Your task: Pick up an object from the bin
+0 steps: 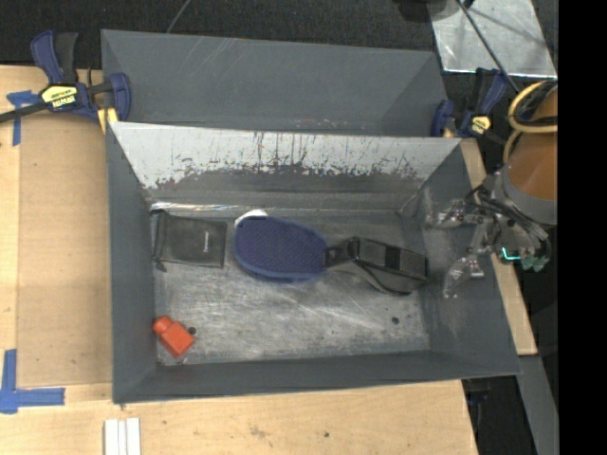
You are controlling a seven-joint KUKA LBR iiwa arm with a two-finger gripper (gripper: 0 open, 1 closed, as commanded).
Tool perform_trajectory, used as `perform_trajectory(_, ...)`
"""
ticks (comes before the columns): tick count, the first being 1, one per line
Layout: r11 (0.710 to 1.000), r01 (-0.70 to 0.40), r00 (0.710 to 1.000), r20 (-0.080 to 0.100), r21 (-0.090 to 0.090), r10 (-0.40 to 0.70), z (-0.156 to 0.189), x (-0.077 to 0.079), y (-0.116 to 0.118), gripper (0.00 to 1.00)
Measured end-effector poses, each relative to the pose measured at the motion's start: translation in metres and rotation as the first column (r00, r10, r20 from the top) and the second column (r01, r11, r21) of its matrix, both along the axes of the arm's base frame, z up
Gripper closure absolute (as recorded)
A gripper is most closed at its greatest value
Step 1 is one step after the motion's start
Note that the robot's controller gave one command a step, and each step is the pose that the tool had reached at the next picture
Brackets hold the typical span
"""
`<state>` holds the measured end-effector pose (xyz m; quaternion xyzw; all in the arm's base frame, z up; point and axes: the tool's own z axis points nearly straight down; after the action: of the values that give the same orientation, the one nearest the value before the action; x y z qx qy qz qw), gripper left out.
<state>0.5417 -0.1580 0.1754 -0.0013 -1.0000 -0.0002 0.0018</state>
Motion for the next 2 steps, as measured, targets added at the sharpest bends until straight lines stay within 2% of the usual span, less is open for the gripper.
perform_trajectory(1, 0.992, 0.128, 0.992, 0.006, -0.002, -0.128, -0.104, 0.029, 0.049, 0.00)
perform_trajectory(2, 0.885, 0.465, 0.885, 0.004, 0.001, -0.465, -0.075, 0.033, 0.090, 0.00)
